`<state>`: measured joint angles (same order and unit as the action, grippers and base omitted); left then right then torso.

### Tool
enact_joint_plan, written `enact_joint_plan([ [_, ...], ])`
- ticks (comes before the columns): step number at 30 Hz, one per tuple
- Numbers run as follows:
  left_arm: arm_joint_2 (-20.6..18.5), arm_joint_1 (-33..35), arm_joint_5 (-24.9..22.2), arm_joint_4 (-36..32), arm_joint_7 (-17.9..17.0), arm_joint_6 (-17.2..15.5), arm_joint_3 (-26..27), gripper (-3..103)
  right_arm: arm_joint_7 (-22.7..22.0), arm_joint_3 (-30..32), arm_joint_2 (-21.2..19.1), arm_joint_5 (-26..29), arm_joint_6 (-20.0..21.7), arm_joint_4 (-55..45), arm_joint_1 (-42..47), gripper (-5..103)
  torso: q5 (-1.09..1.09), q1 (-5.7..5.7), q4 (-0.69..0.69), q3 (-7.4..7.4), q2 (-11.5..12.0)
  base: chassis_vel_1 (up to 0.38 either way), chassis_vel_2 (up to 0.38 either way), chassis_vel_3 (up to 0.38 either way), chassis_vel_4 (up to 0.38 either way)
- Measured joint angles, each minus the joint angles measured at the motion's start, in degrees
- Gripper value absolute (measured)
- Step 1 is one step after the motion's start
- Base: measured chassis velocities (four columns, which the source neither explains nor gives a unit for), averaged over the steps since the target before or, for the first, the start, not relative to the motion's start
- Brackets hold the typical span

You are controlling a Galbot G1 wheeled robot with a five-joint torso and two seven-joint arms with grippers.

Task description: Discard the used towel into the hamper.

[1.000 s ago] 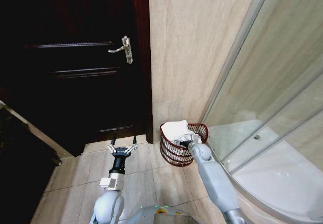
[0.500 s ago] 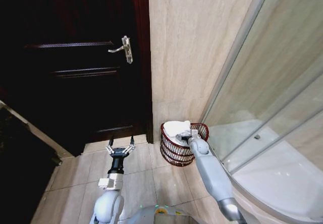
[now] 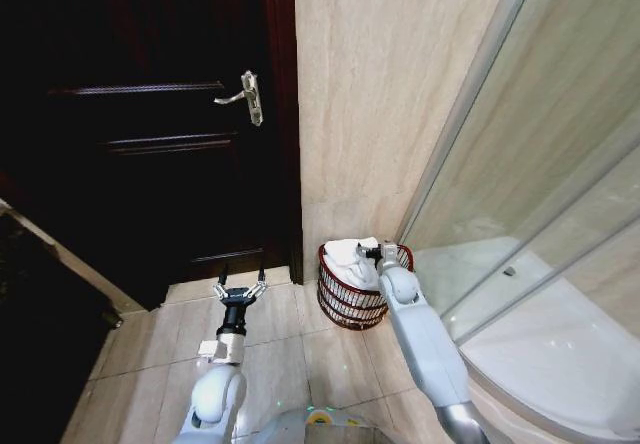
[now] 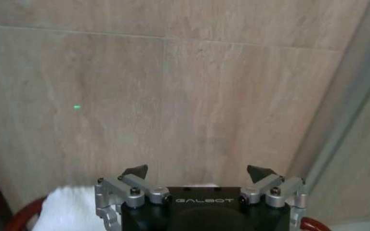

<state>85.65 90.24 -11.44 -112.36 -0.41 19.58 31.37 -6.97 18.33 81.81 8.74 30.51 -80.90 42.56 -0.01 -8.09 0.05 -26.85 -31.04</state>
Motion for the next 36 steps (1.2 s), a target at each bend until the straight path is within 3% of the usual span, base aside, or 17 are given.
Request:
enact_joint_plan([
  [10, -0.4, 0.8, -0.8, -0.2, 0.1, 0.1, 1.3, 100, 3.9, 1.6, 3.1, 3.5, 3.7, 16.6, -8.1, 100, 0.01, 0.0, -0.01, 0.0, 0.0, 0.0, 0.0, 0.0, 0.0],
  [20, -0.5, 1.5, -1.2, -0.3, 0.3, 1.0, 2.3, 100, 5.3, 1.8, 3.9, 4.3, 5.4, 16.4, -4.2, 100, 0.08, 0.04, -0.01, 0.09, -0.1, 0.0, 0.0, 0.0, 0.0],
  [21, -0.4, 1.7, -1.3, -0.5, 0.3, 1.1, 2.5, 100, 5.7, 1.5, 3.9, 4.7, 7.2, 17.1, -2.6, 100, 0.02, 0.03, 0.04, -0.01, 0.0, 0.0, 0.0, 0.0, 0.0],
  [22, -0.5, 1.9, -1.4, -0.5, 0.3, 1.1, 2.8, 100, 6.1, 1.5, 3.7, 4.9, 8.1, 17.1, -2.0, 100, -0.21, -0.07, -0.05, -0.12, 0.0, 0.0, 0.0, 0.0, 0.0],
  [23, -0.3, 2.0, -1.5, -0.8, 0.4, 1.1, 2.8, 100, 6.3, 1.5, 3.6, 5.2, 8.6, 16.5, -1.7, 100, -0.1, -0.08, 0.08, -0.08, 0.0, 0.0, 0.0, 0.0, 0.0],
  [24, -0.3, 2.0, -1.5, -0.8, 0.4, 1.1, 2.8, 100, 6.3, 1.5, 3.6, 5.2, 8.6, 16.5, -1.7, 100, -0.1, -0.08, 0.08, -0.08, 0.0, 0.0, 0.0, 0.0, 0.0],
  [25, -0.3, 2.1, -1.7, -0.9, 0.4, 1.2, 3.0, 100, 6.4, 1.5, 3.3, 5.4, 9.0, 15.8, -1.0, 100, 0.1, 0.02, -0.01, 0.04, 0.0, 0.0, 0.0, 0.0, 0.0],
  [28, -0.4, 2.4, -2.2, -0.9, 0.6, 1.3, 3.6, 100, 6.2, 1.3, 3.1, 5.6, 9.0, 14.6, 0.5, 100, -0.11, -0.03, 0.02, -0.03, 0.0, 0.0, 0.0, 0.0, 0.0],
  [30, -0.7, 2.4, -2.4, -0.7, 0.9, 1.6, 3.7, 100, 5.8, 1.5, 3.1, 5.8, 8.9, 14.3, 0.9, 100, 0.05, 0.01, 0.0, 0.01, 0.0, 0.0, 0.0, 0.0, 0.0],
  [36, -0.9, 2.5, -2.2, -0.8, 1.1, 1.7, 3.5, 100, 5.1, 1.9, 3.3, 7.0, 9.1, 15.7, 0.6, 100, 0.03, 0.0, 0.0, 0.0, 0.0, 0.0, 0.0, 0.0, 0.0],
])
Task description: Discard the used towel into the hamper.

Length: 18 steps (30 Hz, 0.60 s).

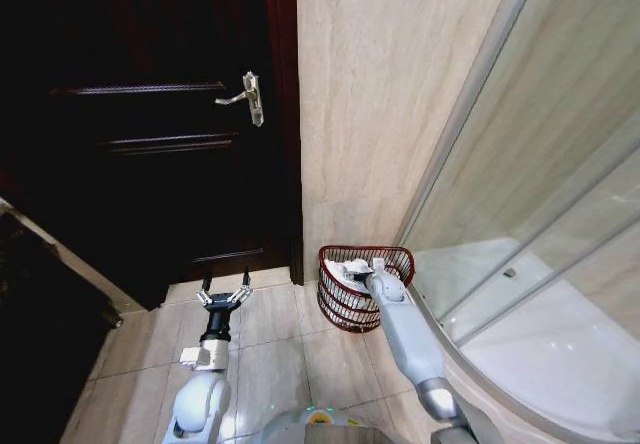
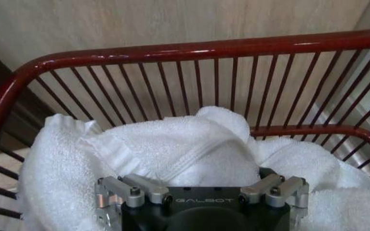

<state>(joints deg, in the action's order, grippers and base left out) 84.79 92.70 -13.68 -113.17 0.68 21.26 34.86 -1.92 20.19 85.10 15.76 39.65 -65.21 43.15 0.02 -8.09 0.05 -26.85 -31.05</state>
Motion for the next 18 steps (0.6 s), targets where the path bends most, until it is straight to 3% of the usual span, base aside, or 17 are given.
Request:
enact_joint_plan([
  [8, 0.0, 0.4, 0.1, -1.6, 0.0, -0.7, 0.1, 100, 0.9, 0.3, 0.1, -0.5, 0.5, 3.1, -1.2, 100, -0.01, 0.0, 0.01, 0.01, 0.0, 0.0, 0.0, 0.0, 0.0],
  [10, 0.1, 0.4, 0.1, -1.7, -0.3, -0.9, 0.2, 100, -0.5, -0.1, -0.1, -1.8, -4.6, -0.7, 1.2, 100, -0.06, -0.01, 0.0, -0.02, 0.0, 0.0, 0.0, 0.0, 0.0],
  [11, 0.1, 0.4, 0.1, -1.7, -0.3, -0.9, 0.2, 100, -0.5, -0.1, -0.1, -1.8, -4.6, -0.7, 1.2, 100, -0.06, -0.01, 0.0, -0.02, 0.0, 0.0, 0.0, 0.0, 0.0],
  [13, 0.0, 0.1, 0.0, -2.0, -1.0, -1.7, -0.3, 100, -2.3, -0.8, -1.0, -4.1, -11.4, -7.4, 4.1, 100, -0.03, -0.01, -0.01, -0.02, 0.0, 0.0, 0.0, 0.0, 0.0],
  [18, -0.5, -0.6, -0.1, -2.1, -1.6, -2.7, -0.9, 100, -2.9, -0.2, -2.4, -5.6, -14.9, -18.3, 8.3, 100, -0.03, -0.01, -0.01, -0.01, 0.0, 0.0, 0.0, 0.0, 0.0],
])
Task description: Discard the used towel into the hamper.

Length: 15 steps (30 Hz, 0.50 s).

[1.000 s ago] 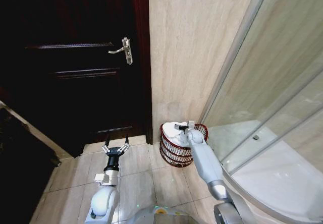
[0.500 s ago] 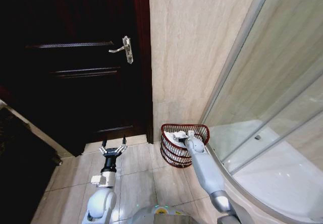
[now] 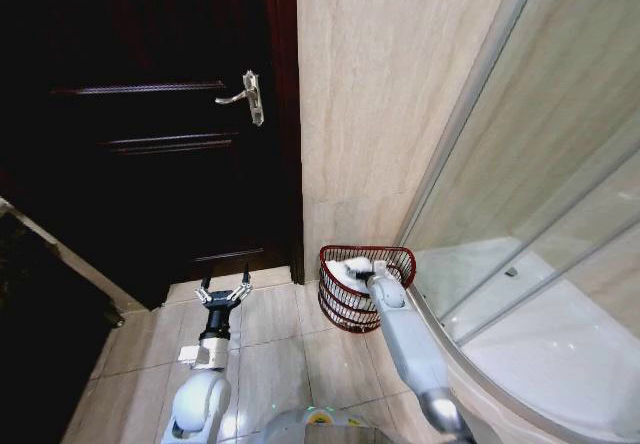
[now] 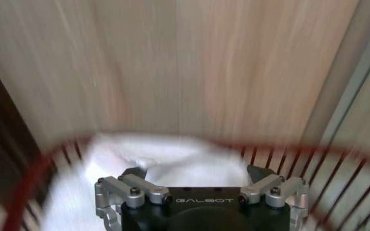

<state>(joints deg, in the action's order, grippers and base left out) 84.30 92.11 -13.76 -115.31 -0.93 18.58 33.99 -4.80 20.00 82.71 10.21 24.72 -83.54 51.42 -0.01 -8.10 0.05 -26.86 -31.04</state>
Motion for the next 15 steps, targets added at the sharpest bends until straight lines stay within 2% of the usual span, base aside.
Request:
enact_joint_plan([
  [3, -0.6, -0.8, 0.0, 0.0, -0.9, -1.1, -0.8, 100, -1.0, 1.2, -1.8, -2.4, -4.5, -11.2, 5.3, 100, -0.01, 0.0, 0.0, 0.01, 0.0, 0.0, 0.0, 0.0, 0.0],
  [4, -0.6, -0.8, 0.0, 0.0, -0.9, -1.1, -0.8, 100, -1.0, 1.2, -1.8, -2.4, -4.5, -11.2, 5.3, 100, -0.01, 0.0, 0.0, 0.01, 0.0, 0.0, 0.0, 0.0, 0.0],
  [6, -0.8, -1.4, -0.1, -0.1, -1.9, -1.9, -1.3, 100, -1.0, 2.0, -3.3, -3.0, -7.3, -17.6, 9.4, 100, 0.03, 0.01, -0.01, 0.02, 0.0, 0.0, 0.0, 0.0, 0.0],
  [7, -0.9, -1.5, -0.6, -0.6, -2.2, -2.5, -1.3, 100, -0.6, 2.6, -4.3, -3.4, -10.0, -21.0, 12.5, 100, 0.02, 0.0, 0.0, 0.01, 0.0, 0.0, 0.0, 0.0, 0.0],
  [8, -0.9, -1.5, -0.6, -0.6, -2.2, -2.5, -1.3, 100, -0.6, 2.6, -4.3, -3.4, -10.0, -21.0, 12.5, 100, 0.02, 0.0, 0.0, 0.01, 0.0, 0.0, 0.0, 0.0, 0.0],
  [10, -1.7, -1.6, -1.8, -1.8, -2.8, -4.0, -1.2, 100, 1.0, 4.6, -5.3, -4.9, -14.2, -25.5, 18.2, 100, 0.0, 0.01, 0.0, 0.02, 0.0, 0.0, 0.0, 0.0, 0.0],
  [11, -2.3, -1.7, -2.3, -2.3, -3.1, -4.7, -0.9, 100, 2.2, 6.3, -5.2, -5.9, -16.3, -27.7, 21.8, 100, 0.0, 0.01, -0.01, 0.02, 0.0, 0.0, 0.0, 0.0, 0.0],
  [15, -3.2, -1.8, -3.9, -2.7, -3.0, -5.3, -0.2, 100, 3.2, 9.3, -3.9, -7.2, -19.0, -30.9, 27.4, 100, 0.0, 0.01, -0.02, 0.02, 0.0, 0.0, 0.0, 0.0, 0.0],
])
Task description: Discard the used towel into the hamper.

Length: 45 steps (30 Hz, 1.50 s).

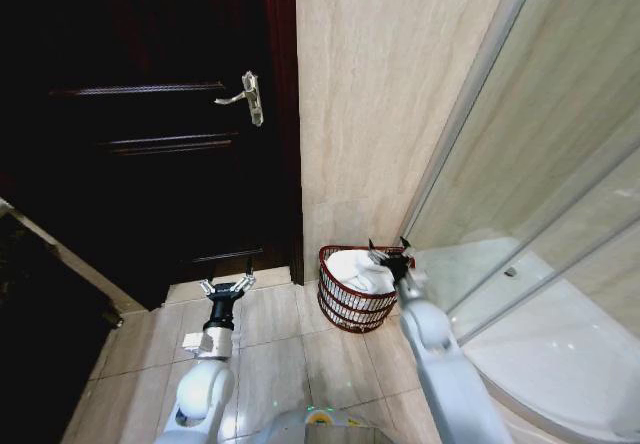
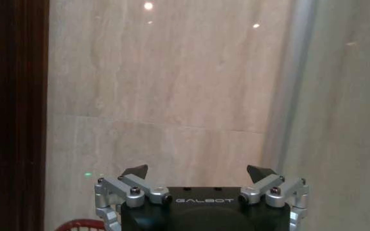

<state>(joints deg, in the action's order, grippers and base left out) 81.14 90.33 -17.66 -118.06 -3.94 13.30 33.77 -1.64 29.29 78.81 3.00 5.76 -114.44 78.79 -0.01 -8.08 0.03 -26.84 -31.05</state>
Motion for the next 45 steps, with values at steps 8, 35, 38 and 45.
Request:
enact_joint_plan([
  [8, -2.9, -0.1, -4.9, 1.0, 2.5, -0.5, -0.1, 100, 0.2, 2.8, 3.7, -4.7, -4.3, -4.7, 8.4, 100, 0.01, 0.0, 0.03, 0.0, 0.0, 0.0, 0.0, 0.0, 0.0],
  [35, -3.5, -4.0, -5.6, 1.5, 2.6, -0.2, 1.9, 100, -0.9, 1.4, 5.1, -3.4, -3.8, -8.2, 11.1, 100, 0.01, 0.0, 0.02, -0.01, 0.0, 0.0, 0.0, 0.0, 0.0],
  [38, -3.4, -3.9, -5.6, 1.7, 2.7, 0.4, 2.3, 100, -0.7, 1.6, 4.7, -3.0, -3.3, -8.6, 11.3, 100, 0.01, 0.0, 0.02, -0.01, 0.0, 0.0, 0.0, 0.0, 0.0],
  [45, -2.9, -3.9, -5.6, 2.4, 2.7, 1.6, 2.2, 100, -0.7, 1.7, 4.3, -1.9, -2.5, -9.5, 11.6, 100, 0.01, -0.01, 0.02, -0.01, 0.0, 0.048, 0.055, 0.05, 0.05],
])
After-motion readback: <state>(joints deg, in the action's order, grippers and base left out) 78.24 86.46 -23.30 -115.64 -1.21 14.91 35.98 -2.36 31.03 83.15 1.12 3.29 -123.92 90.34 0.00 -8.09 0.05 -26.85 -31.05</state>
